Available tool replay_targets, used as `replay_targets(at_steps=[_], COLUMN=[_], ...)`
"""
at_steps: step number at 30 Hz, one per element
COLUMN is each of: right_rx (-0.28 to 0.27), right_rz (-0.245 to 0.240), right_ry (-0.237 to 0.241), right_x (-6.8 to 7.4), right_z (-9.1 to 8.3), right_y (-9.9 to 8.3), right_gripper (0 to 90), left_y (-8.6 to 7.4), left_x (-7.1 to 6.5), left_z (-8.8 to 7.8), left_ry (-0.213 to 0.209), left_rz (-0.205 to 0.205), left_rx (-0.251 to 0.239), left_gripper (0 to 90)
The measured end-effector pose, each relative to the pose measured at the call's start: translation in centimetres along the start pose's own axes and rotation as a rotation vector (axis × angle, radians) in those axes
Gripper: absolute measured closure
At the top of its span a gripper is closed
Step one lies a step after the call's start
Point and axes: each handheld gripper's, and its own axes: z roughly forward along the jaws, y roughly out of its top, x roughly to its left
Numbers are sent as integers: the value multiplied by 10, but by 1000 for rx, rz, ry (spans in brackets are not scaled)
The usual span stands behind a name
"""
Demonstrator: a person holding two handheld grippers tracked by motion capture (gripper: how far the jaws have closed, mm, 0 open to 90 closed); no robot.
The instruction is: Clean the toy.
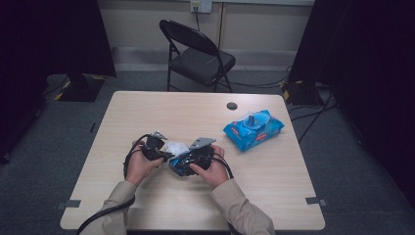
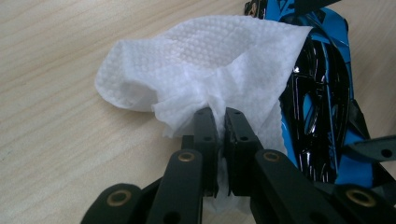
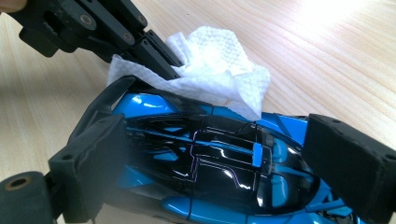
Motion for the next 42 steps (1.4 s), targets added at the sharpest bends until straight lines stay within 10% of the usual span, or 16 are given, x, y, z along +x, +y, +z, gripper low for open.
replay_targets(at_steps=[42], right_rx=[-8], right_rz=[0], right_ry=[5], right_x=[-1], right_z=[0], right_y=[-1], right_gripper=[67], left_y=[38], left_x=[-4], left_z=[35], left_ry=[-37], left_rz=[-25], left_rx=[-27], left_gripper=[847])
